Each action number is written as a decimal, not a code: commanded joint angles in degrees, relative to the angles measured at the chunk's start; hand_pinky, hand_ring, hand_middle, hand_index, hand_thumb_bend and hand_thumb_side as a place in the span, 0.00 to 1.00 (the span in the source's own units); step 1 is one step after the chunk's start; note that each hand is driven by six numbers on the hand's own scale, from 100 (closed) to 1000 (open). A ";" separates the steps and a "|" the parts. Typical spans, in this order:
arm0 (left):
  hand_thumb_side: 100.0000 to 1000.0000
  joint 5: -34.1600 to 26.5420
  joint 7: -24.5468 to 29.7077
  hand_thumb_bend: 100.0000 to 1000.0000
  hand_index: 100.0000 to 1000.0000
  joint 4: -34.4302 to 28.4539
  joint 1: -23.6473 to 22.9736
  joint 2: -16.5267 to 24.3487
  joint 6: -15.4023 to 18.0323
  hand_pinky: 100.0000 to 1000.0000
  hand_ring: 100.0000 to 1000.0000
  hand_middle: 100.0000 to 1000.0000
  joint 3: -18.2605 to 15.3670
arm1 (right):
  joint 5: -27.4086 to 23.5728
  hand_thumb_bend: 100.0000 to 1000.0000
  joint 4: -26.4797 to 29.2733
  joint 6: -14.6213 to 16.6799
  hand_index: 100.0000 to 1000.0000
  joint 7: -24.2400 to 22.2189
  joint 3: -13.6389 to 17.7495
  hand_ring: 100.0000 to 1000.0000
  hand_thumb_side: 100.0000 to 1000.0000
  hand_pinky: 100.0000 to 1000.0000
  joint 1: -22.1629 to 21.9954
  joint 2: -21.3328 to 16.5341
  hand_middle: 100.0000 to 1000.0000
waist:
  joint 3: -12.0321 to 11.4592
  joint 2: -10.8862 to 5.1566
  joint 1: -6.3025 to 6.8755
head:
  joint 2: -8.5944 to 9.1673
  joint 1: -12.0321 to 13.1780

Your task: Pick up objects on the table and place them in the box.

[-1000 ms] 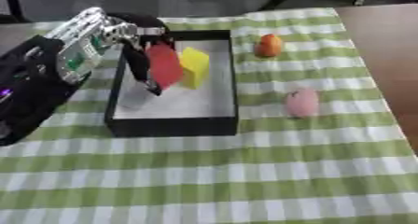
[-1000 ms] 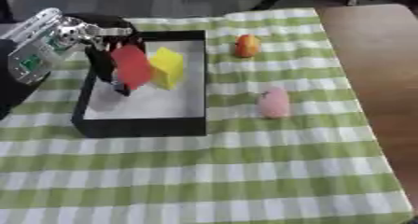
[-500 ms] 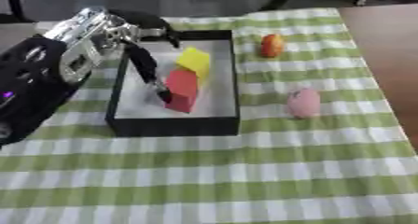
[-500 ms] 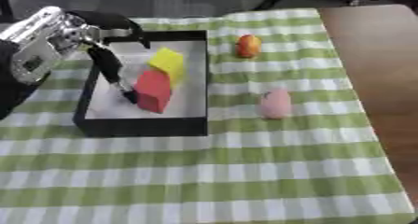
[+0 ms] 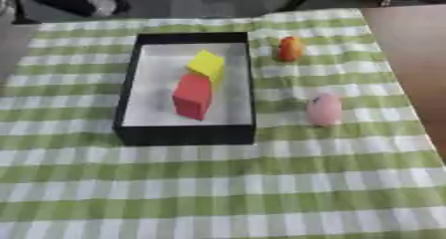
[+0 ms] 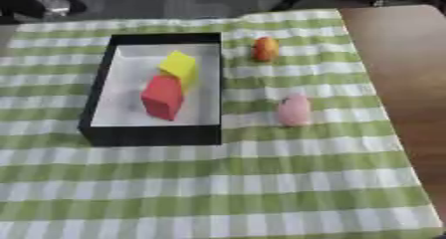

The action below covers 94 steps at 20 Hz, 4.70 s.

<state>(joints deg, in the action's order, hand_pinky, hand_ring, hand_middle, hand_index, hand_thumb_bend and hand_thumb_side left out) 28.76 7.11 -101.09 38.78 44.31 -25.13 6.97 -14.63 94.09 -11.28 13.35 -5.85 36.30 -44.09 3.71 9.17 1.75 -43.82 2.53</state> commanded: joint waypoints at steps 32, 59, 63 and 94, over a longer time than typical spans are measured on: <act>0.39 -34.07 -42.99 0.54 0.85 -2.89 -21.47 -7.01 3.31 0.71 0.73 0.79 -12.62 | 18.83 0.33 10.16 -4.11 0.84 -40.32 -24.05 0.74 0.21 0.81 9.84 -20.09 0.72 | -1.99 0.55 -2.23 | -0.30 -0.26; 0.40 -33.78 -43.27 0.54 0.84 -2.85 -20.64 -9.75 3.58 0.70 0.72 0.78 -12.11 | 28.44 0.39 -0.65 -7.94 0.82 -42.02 -33.91 0.70 0.18 0.77 13.10 -11.57 0.70 | -3.53 3.44 -0.85 | -0.30 -2.70; 0.39 -33.50 -43.82 0.54 0.84 -3.17 -20.57 -10.31 4.17 0.70 0.72 0.78 -12.26 | 29.42 0.40 -3.42 -7.02 0.82 -42.34 -33.92 0.71 0.20 0.78 11.94 -11.01 0.70 | -3.77 3.78 -0.57 | -0.30 -2.56; 0.37 -33.46 -51.66 0.53 0.83 -3.15 -23.65 -15.26 15.89 0.70 0.71 0.75 -14.41 | 32.47 0.25 -10.63 -1.47 0.62 -34.57 -31.03 0.63 0.00 0.73 6.38 -8.88 0.47 | -4.65 4.57 0.44 | -0.30 -3.19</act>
<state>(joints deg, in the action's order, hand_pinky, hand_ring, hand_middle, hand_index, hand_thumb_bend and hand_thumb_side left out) -4.71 -44.29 -103.77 14.89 28.17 -9.33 -6.54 18.12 81.77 -12.66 -22.37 -37.77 42.13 -50.38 -0.93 13.54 1.65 -43.84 -0.70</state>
